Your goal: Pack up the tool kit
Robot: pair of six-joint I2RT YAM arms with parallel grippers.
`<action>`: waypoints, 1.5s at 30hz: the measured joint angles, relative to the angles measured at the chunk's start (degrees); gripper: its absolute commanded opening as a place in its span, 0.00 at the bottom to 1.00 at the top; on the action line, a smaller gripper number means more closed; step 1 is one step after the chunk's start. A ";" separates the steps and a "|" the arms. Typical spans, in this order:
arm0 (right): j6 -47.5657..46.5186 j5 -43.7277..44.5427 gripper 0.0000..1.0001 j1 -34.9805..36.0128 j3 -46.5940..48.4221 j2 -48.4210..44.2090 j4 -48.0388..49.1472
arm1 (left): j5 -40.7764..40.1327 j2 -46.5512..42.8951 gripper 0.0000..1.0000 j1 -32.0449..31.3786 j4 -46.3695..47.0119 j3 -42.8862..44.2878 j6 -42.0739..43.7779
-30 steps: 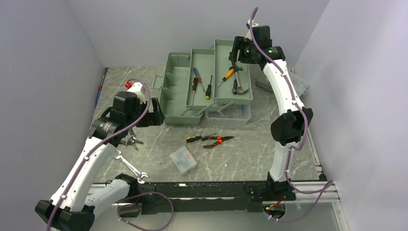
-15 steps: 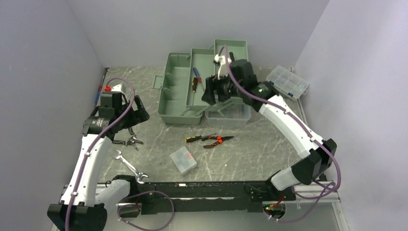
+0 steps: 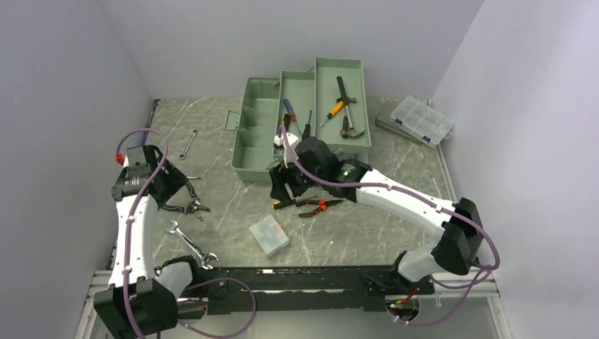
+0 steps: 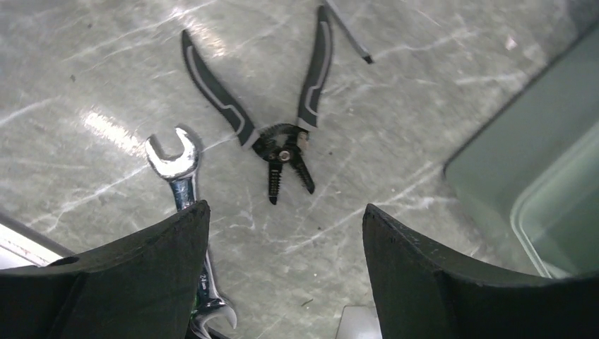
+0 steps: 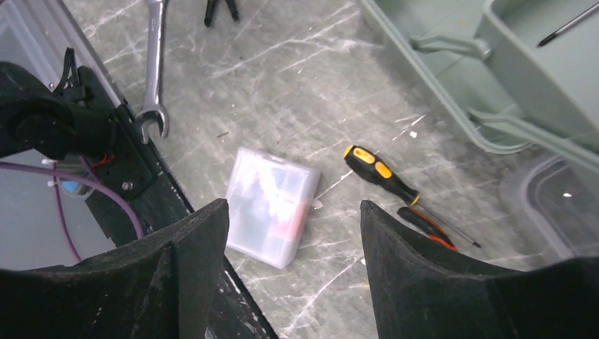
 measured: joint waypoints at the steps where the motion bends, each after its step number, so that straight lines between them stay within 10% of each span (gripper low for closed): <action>1: 0.24 0.04 0.69 0.57 -1.44 -0.44 1.14 | -0.11 0.28 0.82 1.25 0.04 -0.39 -0.63; 11: 1.66 -1.14 0.68 1.07 -13.75 -6.21 8.66 | -4.42 5.01 0.84 2.43 -3.37 -0.24 -6.56; 26: 1.20 -0.81 0.67 1.07 -15.06 -11.45 12.76 | -15.96 27.71 0.86 2.54 -8.04 25.49 -31.01; 45: 1.25 5.25 0.72 1.05 -19.21 -16.33 15.76 | -14.14 49.00 0.82 7.04 -9.20 35.36 -35.54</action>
